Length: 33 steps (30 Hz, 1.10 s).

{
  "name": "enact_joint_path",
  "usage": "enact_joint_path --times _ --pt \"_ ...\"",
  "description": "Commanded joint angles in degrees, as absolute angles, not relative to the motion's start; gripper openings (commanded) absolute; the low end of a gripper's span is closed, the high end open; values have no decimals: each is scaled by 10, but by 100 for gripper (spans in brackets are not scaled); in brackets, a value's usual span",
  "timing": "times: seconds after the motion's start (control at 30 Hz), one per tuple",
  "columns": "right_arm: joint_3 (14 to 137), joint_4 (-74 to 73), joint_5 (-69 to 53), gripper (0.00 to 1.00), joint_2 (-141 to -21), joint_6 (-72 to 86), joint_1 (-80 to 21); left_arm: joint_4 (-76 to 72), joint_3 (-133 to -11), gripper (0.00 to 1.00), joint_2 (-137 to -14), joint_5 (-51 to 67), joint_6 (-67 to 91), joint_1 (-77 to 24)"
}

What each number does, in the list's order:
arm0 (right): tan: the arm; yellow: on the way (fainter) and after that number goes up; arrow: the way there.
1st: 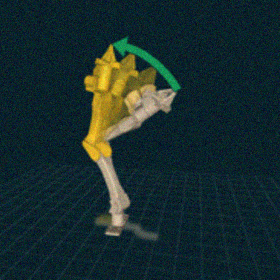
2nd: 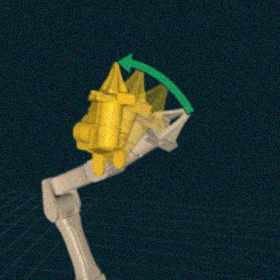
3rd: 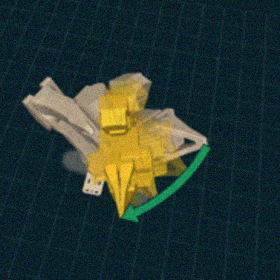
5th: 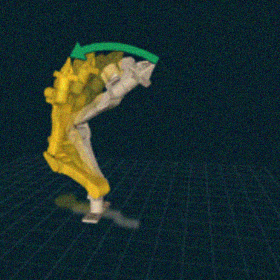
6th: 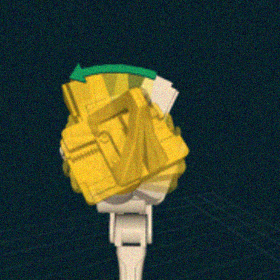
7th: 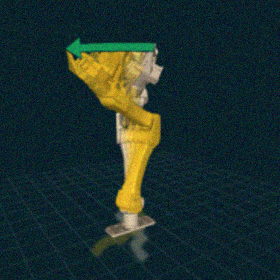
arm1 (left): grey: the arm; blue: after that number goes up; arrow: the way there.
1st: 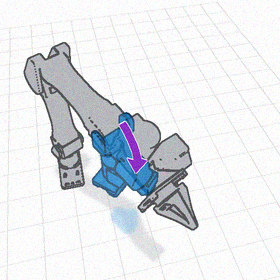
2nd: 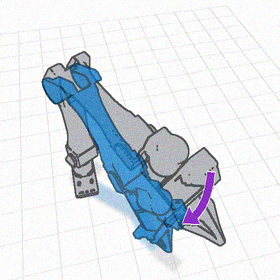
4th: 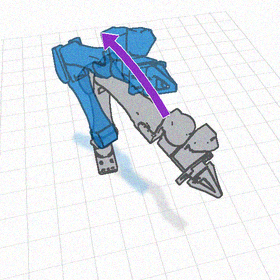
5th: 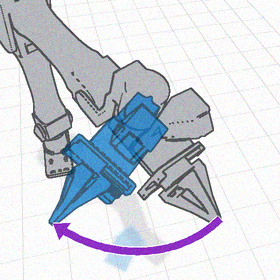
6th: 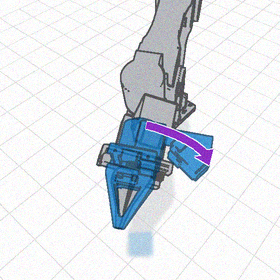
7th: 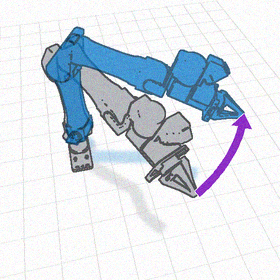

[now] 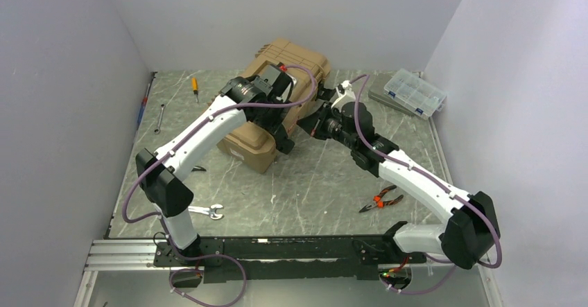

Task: Pack the tool kit

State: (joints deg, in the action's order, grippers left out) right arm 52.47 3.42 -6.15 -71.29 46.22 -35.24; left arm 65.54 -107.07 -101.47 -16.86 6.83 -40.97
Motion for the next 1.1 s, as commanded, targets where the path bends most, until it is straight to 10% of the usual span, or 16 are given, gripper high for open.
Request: enact_joint_path --times 0.0,0.67,1.07 --pt "545 31 -52 0 -713 441 -370 651 -1031 64 -1079 -105 77 -399" --pt "500 203 -90 0 -935 506 -393 639 -1009 63 -1072 -73 74 -393" --pt "575 -123 131 0 -847 466 -397 648 -1023 62 -1073 -73 74 -392"
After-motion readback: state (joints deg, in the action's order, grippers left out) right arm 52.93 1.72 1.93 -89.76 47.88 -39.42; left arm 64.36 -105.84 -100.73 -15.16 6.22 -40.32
